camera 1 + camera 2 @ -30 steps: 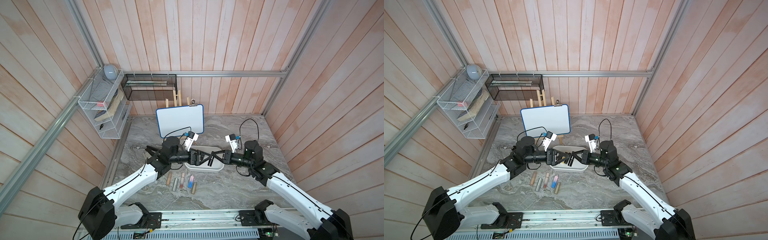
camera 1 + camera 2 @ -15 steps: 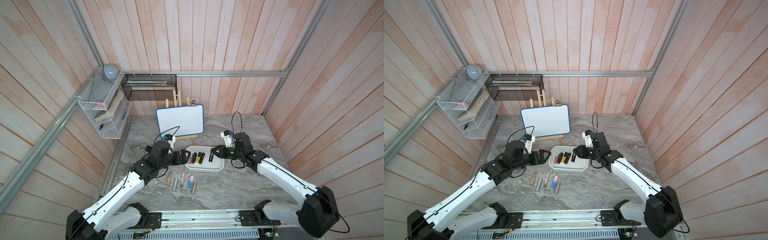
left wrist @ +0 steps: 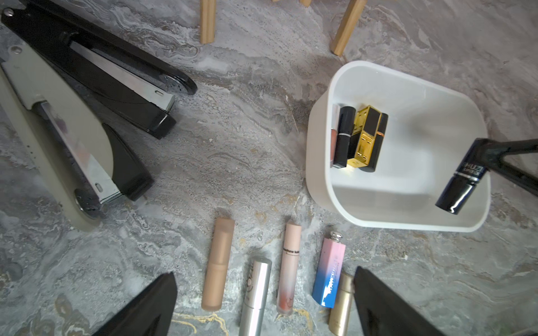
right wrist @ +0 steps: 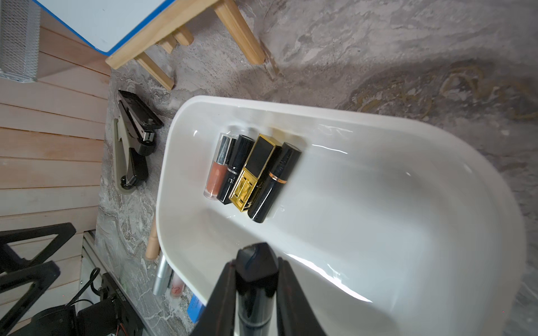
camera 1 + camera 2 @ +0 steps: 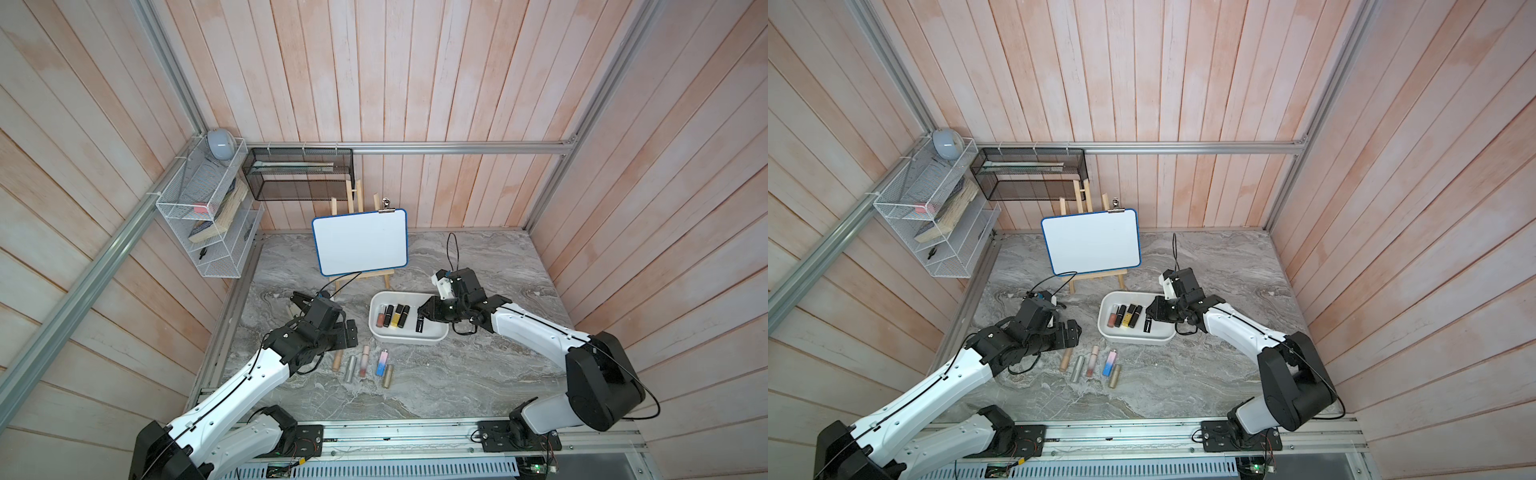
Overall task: Put the lipstick into the storage box
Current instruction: Place the lipstick in the storage box.
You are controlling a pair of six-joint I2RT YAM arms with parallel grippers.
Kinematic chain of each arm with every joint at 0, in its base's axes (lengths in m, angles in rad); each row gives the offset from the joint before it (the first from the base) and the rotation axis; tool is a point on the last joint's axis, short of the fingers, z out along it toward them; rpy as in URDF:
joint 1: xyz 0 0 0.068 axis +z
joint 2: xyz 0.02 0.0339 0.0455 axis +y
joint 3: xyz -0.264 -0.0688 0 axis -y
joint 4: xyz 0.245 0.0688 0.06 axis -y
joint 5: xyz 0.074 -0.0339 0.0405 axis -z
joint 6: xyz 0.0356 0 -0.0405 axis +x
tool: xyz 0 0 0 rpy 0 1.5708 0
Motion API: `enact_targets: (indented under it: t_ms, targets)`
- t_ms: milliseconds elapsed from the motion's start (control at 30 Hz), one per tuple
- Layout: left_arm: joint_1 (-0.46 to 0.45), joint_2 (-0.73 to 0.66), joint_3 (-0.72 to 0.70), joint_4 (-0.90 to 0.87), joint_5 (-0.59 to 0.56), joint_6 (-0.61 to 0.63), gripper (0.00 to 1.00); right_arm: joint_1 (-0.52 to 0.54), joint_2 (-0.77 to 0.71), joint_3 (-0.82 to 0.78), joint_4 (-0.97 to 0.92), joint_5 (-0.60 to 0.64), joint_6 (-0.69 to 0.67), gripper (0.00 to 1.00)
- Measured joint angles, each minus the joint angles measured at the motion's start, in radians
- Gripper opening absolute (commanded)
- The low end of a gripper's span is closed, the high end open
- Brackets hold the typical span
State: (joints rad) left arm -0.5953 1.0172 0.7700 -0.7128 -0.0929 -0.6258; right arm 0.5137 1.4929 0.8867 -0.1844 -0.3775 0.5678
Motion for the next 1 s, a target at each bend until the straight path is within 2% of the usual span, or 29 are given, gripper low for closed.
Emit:
enact_targets:
  t_ms: [367, 767, 1000]
  targets:
    - [0.011, 0.007, -0.021, -0.011, -0.02, -0.006, 1.0, 0.0, 0.133, 0.053, 0.047, 0.003, 0.006, 0.21]
    - [0.032, 0.121, -0.021, -0.017, -0.016, -0.002, 1.0, -0.004, 0.212, 0.076, 0.087, 0.007, 0.02, 0.23]
    - [0.032, 0.169, -0.021, -0.016, 0.005, 0.01, 0.99, -0.01, 0.24, 0.076, 0.111, 0.007, 0.033, 0.29]
